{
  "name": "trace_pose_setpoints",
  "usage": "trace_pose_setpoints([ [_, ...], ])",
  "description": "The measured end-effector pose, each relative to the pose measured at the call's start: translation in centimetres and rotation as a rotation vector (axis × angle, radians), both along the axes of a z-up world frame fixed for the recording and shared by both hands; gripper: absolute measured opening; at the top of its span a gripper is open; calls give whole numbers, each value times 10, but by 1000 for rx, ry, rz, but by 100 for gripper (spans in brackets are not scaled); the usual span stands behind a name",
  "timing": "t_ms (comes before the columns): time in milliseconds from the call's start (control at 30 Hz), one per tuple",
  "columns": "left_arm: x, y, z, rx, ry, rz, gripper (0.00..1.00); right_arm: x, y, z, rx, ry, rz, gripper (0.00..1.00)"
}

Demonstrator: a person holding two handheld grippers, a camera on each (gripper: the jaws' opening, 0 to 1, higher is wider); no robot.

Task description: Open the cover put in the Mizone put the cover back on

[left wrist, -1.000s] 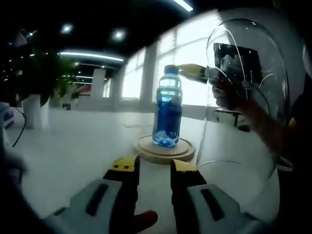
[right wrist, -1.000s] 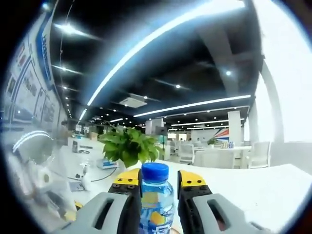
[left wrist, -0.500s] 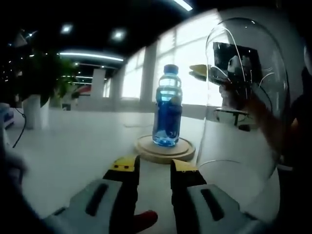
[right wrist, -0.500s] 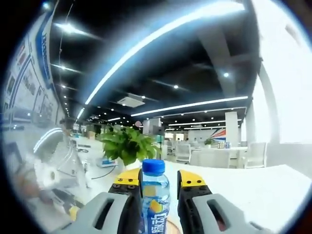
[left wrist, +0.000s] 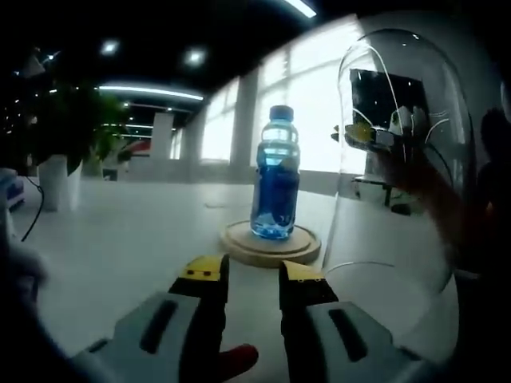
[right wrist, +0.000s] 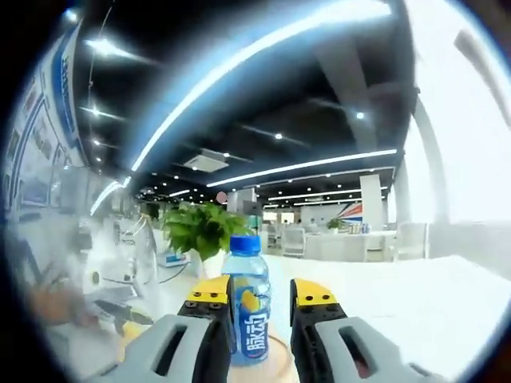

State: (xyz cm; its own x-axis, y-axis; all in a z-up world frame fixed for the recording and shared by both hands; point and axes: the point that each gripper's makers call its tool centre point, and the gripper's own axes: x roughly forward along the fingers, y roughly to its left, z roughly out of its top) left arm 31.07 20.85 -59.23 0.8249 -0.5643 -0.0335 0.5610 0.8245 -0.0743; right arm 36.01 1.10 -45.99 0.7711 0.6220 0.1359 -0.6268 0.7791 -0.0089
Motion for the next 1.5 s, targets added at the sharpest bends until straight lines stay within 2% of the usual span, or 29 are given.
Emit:
trace_pose_setpoints([
  [100,0,0,0,2,-1,-1,19,-6,-5,-10,-10,13,-14,20],
  [500,0,-1,0,3,-2,-2,19,-25,-18,-31,-29,31,-54,20],
  [1000,0,-1,0,10,-4,1,19,-35,-34,-75,31,129,-82,19],
  [1500,-1,-1,-1,14,-4,0,19,-41,-41,-107,45,158,-104,18],
])
